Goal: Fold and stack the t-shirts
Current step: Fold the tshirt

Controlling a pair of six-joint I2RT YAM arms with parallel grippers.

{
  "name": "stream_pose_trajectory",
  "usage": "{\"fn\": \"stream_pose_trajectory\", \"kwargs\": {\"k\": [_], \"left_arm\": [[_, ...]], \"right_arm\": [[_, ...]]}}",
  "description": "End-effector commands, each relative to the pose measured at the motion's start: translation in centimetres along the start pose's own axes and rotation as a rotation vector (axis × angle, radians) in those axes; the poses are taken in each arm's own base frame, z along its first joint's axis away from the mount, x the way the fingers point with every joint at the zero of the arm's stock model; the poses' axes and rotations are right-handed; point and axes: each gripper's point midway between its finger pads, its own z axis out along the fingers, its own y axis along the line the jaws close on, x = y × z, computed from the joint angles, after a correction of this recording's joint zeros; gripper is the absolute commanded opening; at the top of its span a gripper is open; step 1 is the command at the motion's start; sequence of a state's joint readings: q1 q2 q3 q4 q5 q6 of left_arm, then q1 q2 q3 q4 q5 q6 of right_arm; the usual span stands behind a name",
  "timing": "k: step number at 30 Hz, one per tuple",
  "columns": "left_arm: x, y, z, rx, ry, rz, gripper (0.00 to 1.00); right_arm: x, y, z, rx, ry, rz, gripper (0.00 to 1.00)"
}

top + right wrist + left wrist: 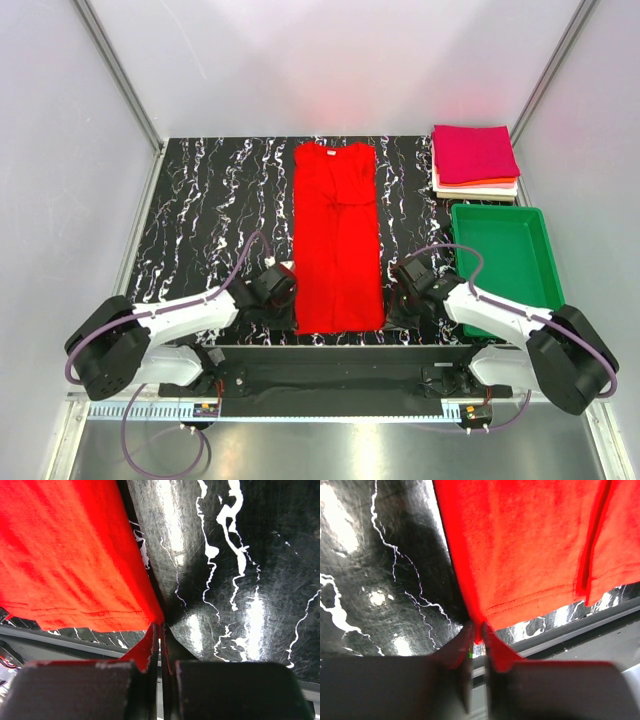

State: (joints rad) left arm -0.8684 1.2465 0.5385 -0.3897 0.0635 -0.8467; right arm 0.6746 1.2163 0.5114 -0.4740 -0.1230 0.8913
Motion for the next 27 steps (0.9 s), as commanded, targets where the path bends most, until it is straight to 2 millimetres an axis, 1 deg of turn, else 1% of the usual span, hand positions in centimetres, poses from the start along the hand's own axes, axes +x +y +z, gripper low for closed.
{"fn": "stream_pose_trajectory", "kwargs": {"k": [1, 2, 7, 9, 12, 14, 15, 16, 17, 18, 19, 20, 21, 22, 23, 24, 25, 26, 27], "left_arm": [[0.0, -0.3, 0.2, 0.028, -0.003, -0.001, 0.03], [0.1, -0.3, 0.2, 0.028, 0.0, -0.002, 0.0], [0.0, -1.3, -0.8, 0.081, -0.011, -0.016, 0.0], [-0.1, -1.6, -1.5, 0.104, -0.032, -0.03, 0.0], [-0.6, -1.9, -2.3, 0.124, -0.065, -0.036, 0.0], [-1.1, -2.4, -2.7, 0.136, -0.08, -0.031, 0.0], [-1.3, -2.3, -2.7, 0.125, -0.079, -0.026, 0.0], [-1.9, -2.8, -3.0, 0.131, -0.093, -0.019, 0.0], [-2.1, -2.7, -2.9, 0.117, -0.091, -0.008, 0.0], [-2.9, -3.0, -3.2, 0.116, -0.105, -0.01, 0.0], [-3.2, -3.0, -3.2, 0.113, -0.107, -0.01, 0.0], [-3.6, -2.9, -3.1, 0.103, -0.108, -0.011, 0.0], [-4.5, -3.1, -3.4, 0.104, -0.124, -0.011, 0.0], [-5.0, -3.1, -3.5, 0.103, -0.127, -0.015, 0.0], [-5.5, -3.0, -3.4, 0.097, -0.129, -0.008, 0.0], [-6.3, -2.8, -3.5, 0.09, -0.138, -0.021, 0.0], [-7.4, -3.3, -3.8, 0.098, -0.158, -0.022, 0.0], [-7.9, -3.2, -3.4, 0.085, -0.15, -0.012, 0.0], [-8.7, -3.2, -3.4, 0.086, -0.151, -0.017, 0.0]], "right_arm": [[-0.2, 0.1, -0.3, -0.021, -0.035, -0.013, 0.0], [-0.1, 0.0, -0.4, -0.023, -0.036, -0.013, 0.0], [-0.2, 0.8, -1.9, -0.071, -0.064, -0.008, 0.0], [0.0, 0.7, -2.4, -0.07, -0.073, 0.001, 0.0], [-0.4, 0.9, -3.3, -0.097, -0.11, 0.003, 0.0], [-1.1, 1.2, -3.8, -0.104, -0.149, -0.008, 0.0], [-1.3, 1.1, -4.1, -0.09, -0.155, -0.023, 0.0], [-1.7, 1.1, -4.3, -0.077, -0.17, -0.032, 0.0], [-2.2, 1.6, -4.8, -0.086, -0.184, -0.039, 0.0], [-2.4, 1.8, -4.9, -0.082, -0.191, -0.051, 0.0], [-2.8, 1.7, -4.9, -0.066, -0.208, -0.056, 0.0], [-3.4, 2.3, -5.3, -0.074, -0.225, -0.062, 0.0], [-3.8, 2.5, -5.5, -0.07, -0.235, -0.089, 0.0], [-4.3, 2.4, -5.2, -0.04, -0.245, -0.103, 0.0], [-5.3, 3.4, -5.8, -0.048, -0.269, -0.122, 0.0], [-5.8, 3.7, -5.9, -0.04, -0.282, -0.168, 0.0], [-6.5, 3.7, -5.5, -0.005, -0.287, -0.185, 0.0], [-7.6, 5.0, -6.1, -0.015, -0.313, -0.204, 0.0], [-8.4, 5.5, -6.1, -0.008, -0.326, -0.25, 0.0]]}}
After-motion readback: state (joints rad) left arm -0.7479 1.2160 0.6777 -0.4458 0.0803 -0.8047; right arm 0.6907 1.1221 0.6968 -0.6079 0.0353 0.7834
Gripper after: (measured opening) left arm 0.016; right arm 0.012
